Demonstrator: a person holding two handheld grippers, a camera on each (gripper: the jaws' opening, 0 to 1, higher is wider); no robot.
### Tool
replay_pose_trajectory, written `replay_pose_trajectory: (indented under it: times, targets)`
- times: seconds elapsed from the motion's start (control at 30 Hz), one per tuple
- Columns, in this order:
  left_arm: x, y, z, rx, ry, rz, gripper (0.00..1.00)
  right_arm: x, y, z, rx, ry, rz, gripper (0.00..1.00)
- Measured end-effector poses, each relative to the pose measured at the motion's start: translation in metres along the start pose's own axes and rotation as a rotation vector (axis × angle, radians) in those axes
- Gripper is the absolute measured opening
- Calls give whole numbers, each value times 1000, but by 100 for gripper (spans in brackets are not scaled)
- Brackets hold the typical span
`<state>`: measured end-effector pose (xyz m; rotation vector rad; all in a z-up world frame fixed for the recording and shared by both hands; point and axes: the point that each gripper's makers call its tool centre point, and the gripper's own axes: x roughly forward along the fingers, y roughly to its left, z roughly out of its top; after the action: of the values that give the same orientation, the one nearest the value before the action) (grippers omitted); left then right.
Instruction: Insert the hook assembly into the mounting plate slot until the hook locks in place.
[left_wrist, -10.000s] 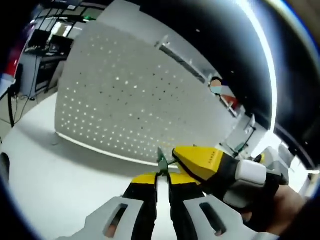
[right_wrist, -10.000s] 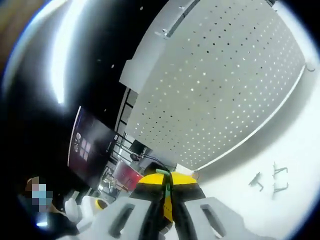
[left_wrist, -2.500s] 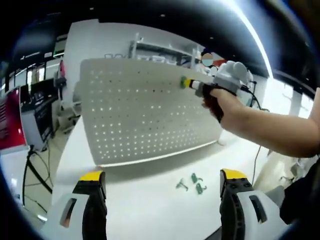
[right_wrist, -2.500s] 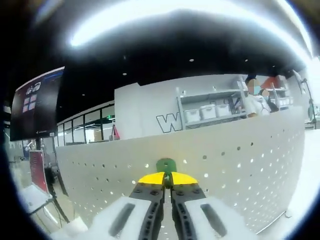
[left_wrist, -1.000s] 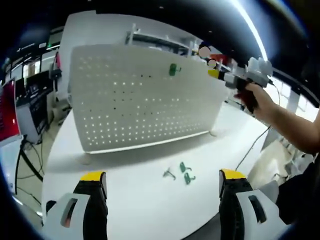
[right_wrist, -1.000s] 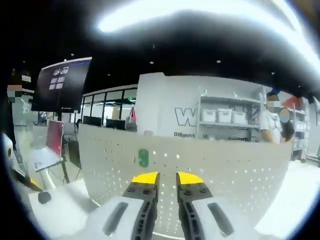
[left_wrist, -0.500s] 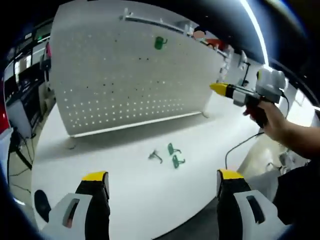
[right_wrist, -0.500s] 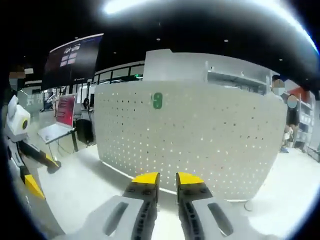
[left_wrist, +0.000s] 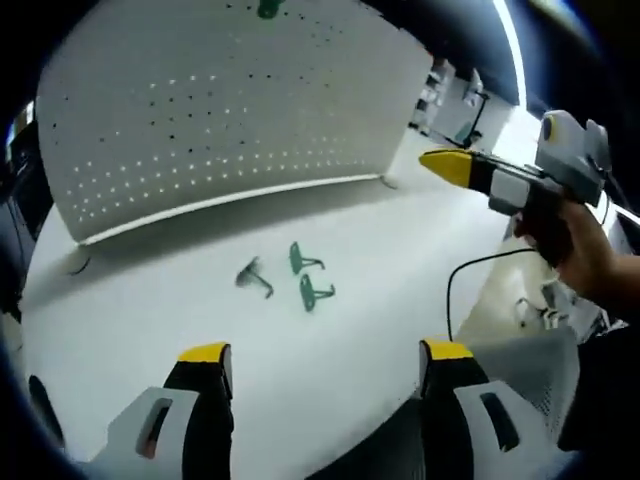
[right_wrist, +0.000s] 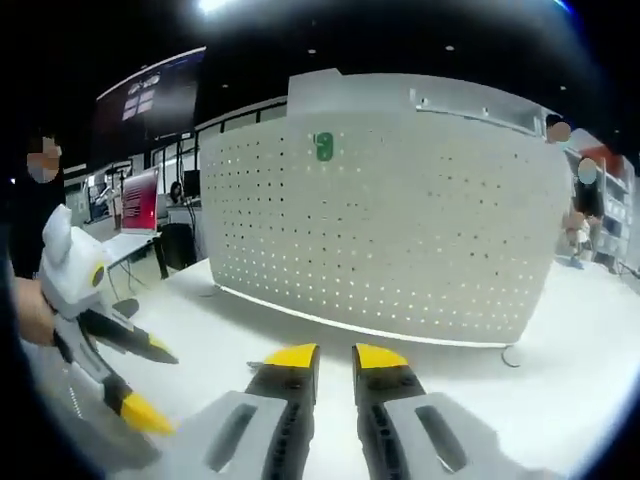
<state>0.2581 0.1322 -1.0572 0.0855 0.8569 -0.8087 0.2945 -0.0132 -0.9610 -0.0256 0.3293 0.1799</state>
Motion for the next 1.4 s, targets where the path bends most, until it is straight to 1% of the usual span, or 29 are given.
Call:
replay_pose_trajectory:
  times: [0.07,0.1,0.17,0.27,0.33,0.43,0.57,0.63,0.67,0.7,0.8,0.87,0.97,1.0,1.03,1.07,1.1,1.2,1.4]
  targets:
    - [13,-3,4,14,11,-15,72,0,1,-4,6,5,6,10]
    - [18,-7,5,23,16,-36,72,0,3,-8,-8,16,12,10]
    - [30,-12,7,18,30,-69,72,0,3,-14,-3,27,16,10]
    - [42,-14,12,29,26,-87,61,-4,1,-20,20,41,6,10]
    - [53,-13,12,44,33,-84,59,-7,1,-25,33,51,2,10]
    - [67,-6,11,42,49,-68,58,-10,3,-32,40,76,7,10]
    - [76,-1,10,56,61,-50,52,-11,1,-39,37,96,10,10]
    - [81,1,9,43,71,-51,51,-11,-4,-42,39,103,1,10]
    - [84,2,8,19,78,-47,52,-11,-7,-43,43,107,-6,10]
    - [86,2,7,7,85,-53,51,-10,-11,-45,51,112,-17,10]
    - [90,5,8,11,88,-43,44,-11,-23,-45,79,112,-51,10]
    - [91,6,10,9,86,-41,40,-11,-30,-43,80,107,-64,10]
    - [94,9,11,26,86,-32,33,-12,-37,-41,73,110,-76,10]
    - [95,11,11,30,83,-28,31,-12,-39,-42,80,111,-79,10]
    - [96,12,12,57,82,-26,28,-12,-41,-43,98,114,-81,10]
    - [96,12,13,67,79,-22,25,-12,-42,-46,111,121,-85,10]
    - [96,12,12,80,81,-27,24,-12,-44,-47,118,123,-90,10]
    - [98,11,11,81,89,-32,23,-12,-46,-52,156,131,-105,10]
    - [98,15,10,112,91,-16,9,-13,-41,-54,159,137,-101,10]
